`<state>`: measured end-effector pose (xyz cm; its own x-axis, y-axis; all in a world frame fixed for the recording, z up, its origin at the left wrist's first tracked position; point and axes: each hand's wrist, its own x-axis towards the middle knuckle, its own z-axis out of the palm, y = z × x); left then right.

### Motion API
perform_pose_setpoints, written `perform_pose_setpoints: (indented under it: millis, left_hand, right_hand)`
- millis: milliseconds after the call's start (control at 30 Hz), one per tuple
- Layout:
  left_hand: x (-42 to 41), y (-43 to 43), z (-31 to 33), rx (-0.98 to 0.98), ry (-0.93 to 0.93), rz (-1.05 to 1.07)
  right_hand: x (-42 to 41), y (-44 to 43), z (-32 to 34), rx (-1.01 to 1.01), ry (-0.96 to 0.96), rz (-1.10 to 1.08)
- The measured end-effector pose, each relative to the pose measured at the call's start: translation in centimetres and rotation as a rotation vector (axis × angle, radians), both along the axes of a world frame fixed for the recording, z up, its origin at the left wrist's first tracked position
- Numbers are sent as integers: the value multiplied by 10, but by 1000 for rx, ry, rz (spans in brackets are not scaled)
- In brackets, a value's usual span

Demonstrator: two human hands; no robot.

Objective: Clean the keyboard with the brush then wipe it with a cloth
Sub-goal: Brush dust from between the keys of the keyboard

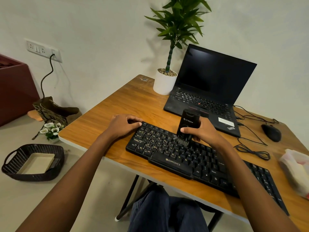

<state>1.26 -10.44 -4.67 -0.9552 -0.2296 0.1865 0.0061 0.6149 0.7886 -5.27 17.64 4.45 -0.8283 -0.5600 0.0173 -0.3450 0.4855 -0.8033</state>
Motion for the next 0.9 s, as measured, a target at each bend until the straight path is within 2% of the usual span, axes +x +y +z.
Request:
perform_pose_setpoints:
  millis: [67, 267, 400, 533, 900]
  left_hand:
    - [0, 0, 0, -34, 9, -41]
    - [0, -1, -1, -86, -7, -75]
    - [0, -1, 0, -77, -9, -64]
    - [0, -1, 0, -82, -13, -68]
    - [1, -1, 0, -82, -12, -55]
  right_hand:
    - [4, -2, -2, 13, 68, -42]
    - [15, -18, -2, 10, 89, 20]
    - [16, -21, 1, -6, 4, 114]
    - [13, -25, 2, 1, 51, 97]
    - [5, -34, -1, 48, 12, 229]
